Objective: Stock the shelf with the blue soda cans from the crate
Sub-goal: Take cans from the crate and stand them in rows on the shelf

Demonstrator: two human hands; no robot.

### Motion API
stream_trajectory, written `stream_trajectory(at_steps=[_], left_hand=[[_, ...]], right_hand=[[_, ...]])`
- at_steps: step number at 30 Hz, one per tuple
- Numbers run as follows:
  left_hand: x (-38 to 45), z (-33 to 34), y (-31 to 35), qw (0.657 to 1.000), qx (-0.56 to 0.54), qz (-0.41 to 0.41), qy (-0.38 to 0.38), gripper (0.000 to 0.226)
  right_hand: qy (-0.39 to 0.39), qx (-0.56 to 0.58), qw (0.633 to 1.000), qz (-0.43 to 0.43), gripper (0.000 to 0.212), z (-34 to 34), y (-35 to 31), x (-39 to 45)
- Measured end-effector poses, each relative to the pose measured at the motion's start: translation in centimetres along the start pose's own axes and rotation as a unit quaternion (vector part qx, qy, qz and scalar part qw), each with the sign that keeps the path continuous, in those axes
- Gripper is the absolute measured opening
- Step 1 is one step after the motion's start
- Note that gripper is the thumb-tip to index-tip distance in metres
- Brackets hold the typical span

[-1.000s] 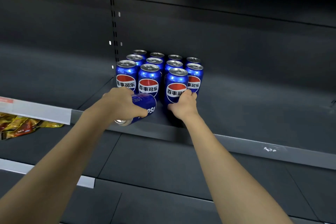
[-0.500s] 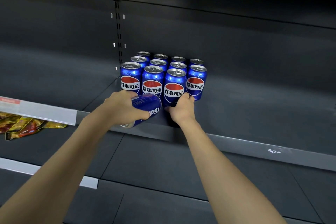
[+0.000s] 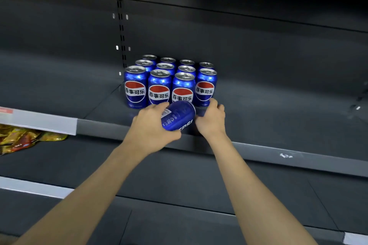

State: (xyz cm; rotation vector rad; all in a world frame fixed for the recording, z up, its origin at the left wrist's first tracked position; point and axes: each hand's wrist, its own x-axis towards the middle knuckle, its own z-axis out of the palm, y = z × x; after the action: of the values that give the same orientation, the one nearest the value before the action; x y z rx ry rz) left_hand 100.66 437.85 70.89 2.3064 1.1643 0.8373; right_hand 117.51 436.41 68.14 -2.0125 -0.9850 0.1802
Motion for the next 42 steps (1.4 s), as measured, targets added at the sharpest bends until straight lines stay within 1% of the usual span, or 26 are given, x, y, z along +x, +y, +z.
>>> stream_trajectory(at_steps=[2,3,5,7,9,11,13,16,18,20,22,24,26,27,28,30,32,35,38,40,42], left_hand=[[-0.1,1.6,0.4,0.997,0.039,0.045,0.044,0.074],[-0.2,2.4,0.7,0.994,0.047,0.067,0.067,0.075],[-0.2,3.8,1.5,0.987,0.053,0.115,0.103,0.074],[0.0,4.9,2.3,0.979,0.054,0.151,0.128,0.073],[0.3,5.9,3.1,0.978,0.028,0.161,0.128,0.075],[0.5,6.6,3.8,0.983,-0.029,0.140,0.117,0.075],[0.8,7.2,4.3,0.981,-0.071,0.130,0.122,0.075],[1.4,7.9,4.8,0.979,-0.052,0.150,0.126,0.076],[1.9,8.3,5.1,0.979,-0.043,0.158,0.122,0.077],[2.2,8.5,5.4,0.979,-0.056,0.157,0.120,0.077],[2.5,8.5,5.7,0.978,-0.068,0.161,0.116,0.077],[3.1,8.4,5.7,0.980,-0.077,0.157,0.091,0.079],[3.7,8.3,5.6,0.983,-0.076,0.153,0.063,0.080],[3.9,8.3,5.3,0.985,-0.073,0.149,0.051,0.080],[4.0,8.3,5.0,0.986,-0.074,0.140,0.040,0.080],[4.2,8.5,4.3,0.988,-0.090,0.123,0.024,0.077],[4.3,8.5,3.8,0.988,-0.099,0.121,0.013,0.072],[4.7,8.2,3.3,0.987,-0.090,0.133,-0.009,0.070],[4.9,7.6,2.8,0.989,-0.069,0.129,-0.027,0.072],[4.8,7.3,2.4,0.990,-0.054,0.129,-0.025,0.070],[4.5,7.0,2.0,0.991,-0.043,0.125,-0.023,0.067]], right_hand=[[0.022,0.009,1.000,-0.003,0.047,-1.5,0.7,0.0],[0.039,0.014,0.999,-0.004,0.041,-2.2,1.0,0.0],[0.072,0.027,0.997,-0.005,0.032,-3.3,1.4,0.1],[0.089,0.040,0.995,-0.007,0.029,-4.3,1.7,0.1],[0.098,0.050,0.994,-0.003,0.030,-5.2,2.1,0.0],[0.095,0.061,0.994,0.002,0.029,-6.0,2.7,-0.1],[0.090,0.071,0.993,-0.003,0.027,-6.5,3.1,-0.2],[0.092,0.073,0.992,-0.039,0.018,-6.6,3.4,-0.4],[0.077,0.111,0.990,-0.039,0.016,-6.6,3.5,-0.3],[0.038,0.204,0.978,-0.023,0.020,-6.9,3.5,-0.4],[-0.007,0.282,0.959,-0.017,0.025,-7.2,3.5,-0.6],[-0.049,0.347,0.936,-0.015,0.033,-7.3,3.6,-0.8],[-0.069,0.407,0.911,-0.018,0.040,-7.5,3.4,-0.8],[-0.070,0.420,0.904,-0.026,0.041,-7.4,3.4,-0.7],[-0.073,0.419,0.904,-0.036,0.042,-7.4,3.4,-0.6],[-0.085,0.376,0.921,-0.056,0.046,-7.3,3.6,-0.3],[-0.089,0.308,0.945,-0.072,0.055,-7.1,3.8,-0.1],[-0.080,0.268,0.957,-0.077,0.068,-6.9,3.6,0.1],[-0.057,0.214,0.971,-0.094,0.065,-6.4,2.6,0.0],[-0.045,0.203,0.973,-0.097,0.065,-6.0,2.4,-0.2],[-0.079,0.221,0.968,-0.088,0.068,-6.0,2.6,-0.4]])
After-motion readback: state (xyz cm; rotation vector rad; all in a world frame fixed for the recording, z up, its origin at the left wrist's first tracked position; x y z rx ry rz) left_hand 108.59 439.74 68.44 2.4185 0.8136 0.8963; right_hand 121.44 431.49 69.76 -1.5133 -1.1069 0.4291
